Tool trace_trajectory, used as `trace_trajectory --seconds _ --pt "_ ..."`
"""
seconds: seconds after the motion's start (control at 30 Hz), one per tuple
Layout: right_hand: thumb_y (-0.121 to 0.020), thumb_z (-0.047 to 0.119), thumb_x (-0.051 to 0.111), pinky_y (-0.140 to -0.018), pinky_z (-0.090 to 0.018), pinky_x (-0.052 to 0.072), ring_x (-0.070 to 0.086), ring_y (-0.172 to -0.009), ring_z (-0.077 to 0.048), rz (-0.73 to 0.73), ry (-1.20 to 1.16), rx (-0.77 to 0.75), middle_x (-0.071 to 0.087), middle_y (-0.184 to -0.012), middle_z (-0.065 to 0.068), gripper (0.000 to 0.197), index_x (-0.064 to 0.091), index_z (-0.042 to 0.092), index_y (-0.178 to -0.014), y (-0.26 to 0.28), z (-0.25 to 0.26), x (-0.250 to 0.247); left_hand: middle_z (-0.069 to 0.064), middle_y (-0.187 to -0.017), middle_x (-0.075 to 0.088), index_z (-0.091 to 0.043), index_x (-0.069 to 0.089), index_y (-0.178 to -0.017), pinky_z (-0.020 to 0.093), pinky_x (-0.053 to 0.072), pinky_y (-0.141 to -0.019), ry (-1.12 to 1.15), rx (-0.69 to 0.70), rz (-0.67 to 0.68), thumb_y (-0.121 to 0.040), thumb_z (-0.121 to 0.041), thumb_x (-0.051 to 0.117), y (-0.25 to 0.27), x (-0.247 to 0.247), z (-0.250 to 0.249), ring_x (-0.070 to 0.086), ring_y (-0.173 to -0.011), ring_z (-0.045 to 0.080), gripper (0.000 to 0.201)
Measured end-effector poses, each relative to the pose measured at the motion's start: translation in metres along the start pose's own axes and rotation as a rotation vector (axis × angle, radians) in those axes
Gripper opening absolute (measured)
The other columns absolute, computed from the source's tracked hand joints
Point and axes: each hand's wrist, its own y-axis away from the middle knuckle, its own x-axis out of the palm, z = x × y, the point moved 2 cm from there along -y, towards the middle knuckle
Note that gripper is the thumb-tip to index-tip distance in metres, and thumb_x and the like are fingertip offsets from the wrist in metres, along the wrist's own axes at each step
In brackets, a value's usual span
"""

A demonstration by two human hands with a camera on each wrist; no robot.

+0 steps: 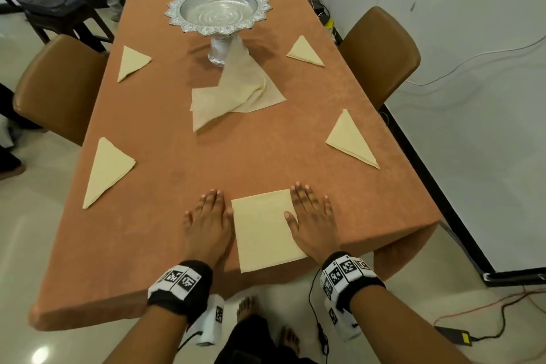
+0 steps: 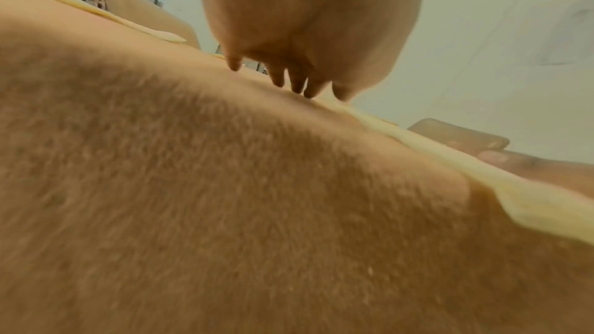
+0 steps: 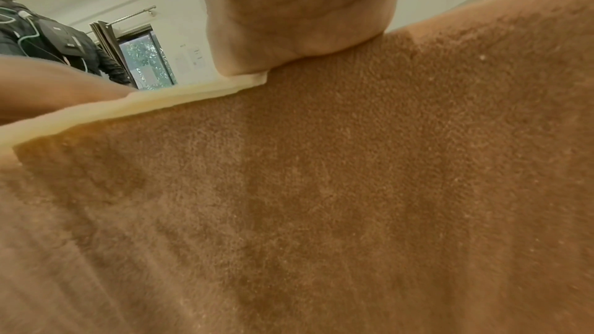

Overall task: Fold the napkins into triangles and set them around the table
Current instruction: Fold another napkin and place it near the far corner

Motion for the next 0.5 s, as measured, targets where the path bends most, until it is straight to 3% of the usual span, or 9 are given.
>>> trace_trajectory --seconds 0.1,0.2,0.27,0.33,0.43,0.5 --pt "-0.086 0.054 -0.002 -0.112 -0.041 -0.008 -0.001 -0.147 -0.013 0.003 -0.018 0.007 0.001 -0.159 0.007 0.074 0.004 0.022 -0.152 -0.001 0.001 0.001 0.000 -0.139 0.047 -0.025 0.052 -0.134 0.044 0.029 -0.100 0.020 0.079 -0.075 -0.098 -0.038 0.042 -0.016 -0.009 -0.011 0.040 -0.126 0.023 0.039" --pt "-0.092 0.053 0.010 -0.114 -0.041 -0.007 -0.001 -0.147 -0.013 0.048 -0.051 0.013 -0.001 -0.159 0.008 0.067 0.004 0.024 -0.152 -0.002 0.001 -0.005 -0.005 -0.116 0.056 -0.028 0.067 -0.108 0.039 0.033 -0.085 0.068 0.114 -0.066 -0.090 -0.036 0.057 -0.031 -0.009 -0.018 0.047 -0.110 0.021 0.022" --pt "-0.097 0.047 0.031 -0.115 -0.043 0.005 0.008 -0.146 -0.014 0.077 -0.100 0.054 0.009 -0.159 0.008 0.061 0.012 0.025 -0.151 -0.010 0.000 -0.016 -0.007 -0.105 0.056 -0.028 0.069 -0.094 0.037 0.036 -0.081 0.121 0.100 -0.047 -0.087 -0.034 0.062 -0.037 -0.009 -0.017 0.048 -0.102 0.020 0.011" --pt "-0.095 0.043 0.043 -0.109 -0.042 0.020 0.023 -0.139 -0.019 0.047 -0.165 0.053 0.027 -0.152 0.004 0.056 0.026 0.025 -0.146 -0.022 0.004 -0.029 -0.007 -0.099 0.057 -0.027 0.066 -0.088 0.037 0.039 -0.081 0.177 0.115 -0.005 -0.087 -0.032 0.063 -0.041 -0.011 -0.015 0.048 -0.097 0.019 0.006" --pt "-0.093 0.040 0.049 -0.100 -0.039 0.028 0.032 -0.130 -0.019 0.062 -0.158 -0.061 0.039 -0.142 0.003 0.051 0.036 0.027 -0.141 -0.040 0.016 -0.036 -0.007 -0.089 0.062 -0.028 0.062 -0.086 0.036 0.043 -0.076 0.251 0.159 0.035 -0.087 -0.030 0.062 -0.043 -0.015 -0.012 0.052 -0.089 0.017 0.003" --pt "-0.093 0.039 0.050 -0.097 -0.038 0.029 0.035 -0.126 -0.019 0.068 -0.154 -0.054 0.042 -0.137 0.003 0.049 0.039 0.028 -0.139 -0.048 0.020 -0.037 -0.008 -0.084 0.064 -0.028 0.063 -0.087 0.034 0.046 -0.073 0.254 0.157 0.036 -0.088 -0.030 0.062 -0.043 -0.016 -0.007 0.055 -0.084 0.016 0.002"
